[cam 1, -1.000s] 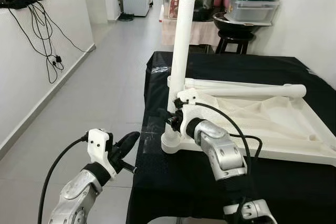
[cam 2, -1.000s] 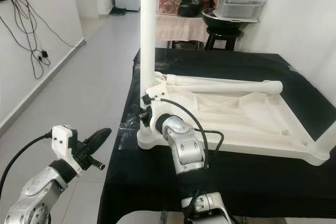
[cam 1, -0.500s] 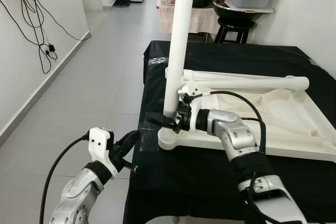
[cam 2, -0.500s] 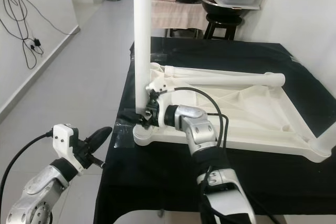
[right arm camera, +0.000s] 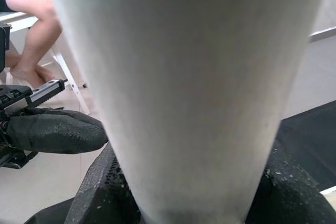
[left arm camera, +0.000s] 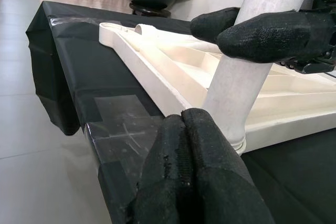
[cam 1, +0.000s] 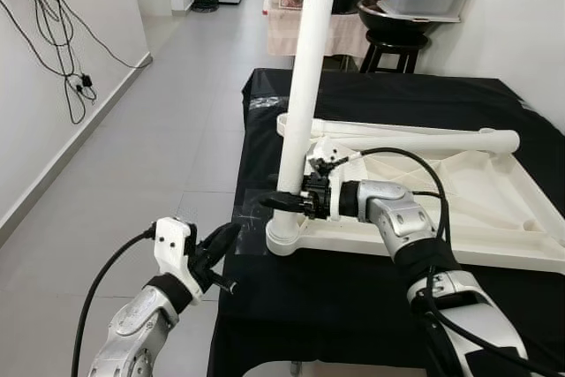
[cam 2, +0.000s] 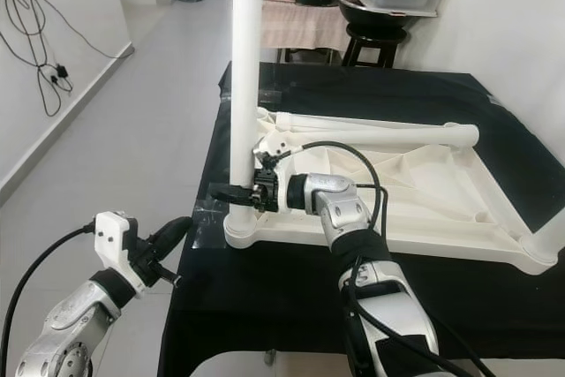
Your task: Building children table
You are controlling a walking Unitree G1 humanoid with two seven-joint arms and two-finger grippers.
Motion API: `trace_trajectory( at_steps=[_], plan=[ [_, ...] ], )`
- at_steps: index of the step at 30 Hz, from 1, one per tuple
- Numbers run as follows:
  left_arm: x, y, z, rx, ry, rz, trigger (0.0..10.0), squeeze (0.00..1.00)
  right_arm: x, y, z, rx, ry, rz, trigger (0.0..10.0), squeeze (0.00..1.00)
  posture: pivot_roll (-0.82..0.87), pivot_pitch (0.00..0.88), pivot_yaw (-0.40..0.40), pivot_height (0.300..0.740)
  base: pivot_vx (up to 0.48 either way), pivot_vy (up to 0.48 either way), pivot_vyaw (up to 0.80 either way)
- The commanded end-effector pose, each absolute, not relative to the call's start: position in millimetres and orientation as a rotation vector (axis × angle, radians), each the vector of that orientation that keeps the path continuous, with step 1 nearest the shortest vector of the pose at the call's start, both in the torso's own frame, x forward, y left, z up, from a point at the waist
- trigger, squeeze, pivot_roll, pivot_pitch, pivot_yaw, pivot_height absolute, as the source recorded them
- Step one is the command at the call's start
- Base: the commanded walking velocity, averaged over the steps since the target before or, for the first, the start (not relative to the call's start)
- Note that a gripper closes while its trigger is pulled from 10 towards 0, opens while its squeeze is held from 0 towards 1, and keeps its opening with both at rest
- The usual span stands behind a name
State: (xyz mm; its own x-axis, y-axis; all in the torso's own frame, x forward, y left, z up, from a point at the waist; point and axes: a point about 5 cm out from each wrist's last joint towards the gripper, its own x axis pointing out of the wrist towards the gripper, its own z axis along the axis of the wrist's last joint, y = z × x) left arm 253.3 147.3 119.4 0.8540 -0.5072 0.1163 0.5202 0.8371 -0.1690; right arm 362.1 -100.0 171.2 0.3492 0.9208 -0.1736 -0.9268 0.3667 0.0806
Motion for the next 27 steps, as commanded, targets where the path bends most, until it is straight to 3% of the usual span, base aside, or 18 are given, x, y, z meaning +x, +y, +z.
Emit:
trace_trajectory(
  at_steps=[1, 3, 4, 5, 7, 8, 11, 18, 19, 22, 23, 25, 27],
  plan=[
    [252, 147, 117, -0.203, -0.055, -0.542, 10.0, 0.00, 358, -96, 169, 0.009, 0.201, 1.244, 0.0, 0.00, 0.03, 0.000, -0.078, 0.740, 0.000, 0.000, 0.00],
    [252, 147, 117, -0.203, -0.055, -0.542, 10.0, 0.00, 358, -96, 169, 0.009, 0.201, 1.244, 0.0, 0.00, 0.03, 0.000, -0.078, 0.740, 0.000, 0.000, 0.00],
    [252, 148, 117, -0.203, -0.055, -0.541, 10.0, 0.00, 358, -99, 161, 0.018, 0.214, 1.059, 0.0, 0.00, 0.02, 0.000, -0.071, 0.740, 0.000, 0.000, 0.00],
    [252, 148, 117, -0.203, -0.055, -0.541, 10.0, 0.00, 358, -99, 161, 0.018, 0.214, 1.059, 0.0, 0.00, 0.02, 0.000, -0.071, 0.740, 0.000, 0.000, 0.00],
    [252, 152, 117, -0.200, -0.055, -0.539, 10.0, 0.00, 352, -109, 138, 0.065, 0.247, 0.408, 0.0, 0.00, 0.00, 0.000, -0.062, 0.740, 0.000, 0.000, 0.00],
    [253, 153, 117, -0.200, -0.055, -0.539, 10.0, 0.00, 336, -106, 131, -0.078, 0.225, 0.327, 0.0, 0.00, -0.01, 0.000, -0.051, 0.740, 0.000, 0.000, 0.00],
    [256, 155, 116, -0.193, -0.049, -0.544, 10.0, 0.00, 328, -91, 134, -0.192, 0.164, 0.405, 0.0, 0.00, -0.03, 0.000, -0.029, 0.740, 0.000, 0.000, 0.00],
    [260, 156, 116, -0.189, -0.045, -0.544, 10.0, 0.00, 338, -85, 120, -0.154, 0.238, 0.487, 0.0, 0.00, -0.02, 0.000, -0.033, 0.740, 0.000, 0.000, 0.00],
    [260, 156, 116, -0.188, -0.047, -0.536, 10.0, 0.00, 340, -82, 120, -0.131, 0.242, 0.516, 10.0, 0.00, -0.01, 0.000, -0.037, 0.740, 0.000, 0.000, 0.00],
    [260, 156, 116, -0.188, -0.048, -0.534, 10.0, 0.00, 342, -81, 123, -0.073, 0.245, 0.552, 10.0, 0.00, -0.01, 0.000, -0.035, 0.740, 0.000, 0.000, 0.00],
    [260, 156, 116, -0.188, -0.048, -0.534, 10.0, 0.00, 343, -81, 125, -0.032, 0.245, 0.577, 10.0, 1.00, -0.01, 0.000, -0.033, 0.740, 0.000, 0.000, 0.00],
    [260, 156, 116, -0.188, -0.048, -0.534, 10.0, 0.00, 343, -81, 125, -0.032, 0.245, 0.577, 10.0, 1.00, -0.01, 0.000, -0.033, 0.740, 0.000, 0.000, 0.00],
    [261, 155, 115, -0.187, -0.045, -0.540, 10.0, 0.00, 341, -72, 144, 0.003, 0.197, 0.728, 10.0, 1.00, 0.00, 0.000, -0.034, 0.740, 0.000, 0.000, 0.00]
  ],
)
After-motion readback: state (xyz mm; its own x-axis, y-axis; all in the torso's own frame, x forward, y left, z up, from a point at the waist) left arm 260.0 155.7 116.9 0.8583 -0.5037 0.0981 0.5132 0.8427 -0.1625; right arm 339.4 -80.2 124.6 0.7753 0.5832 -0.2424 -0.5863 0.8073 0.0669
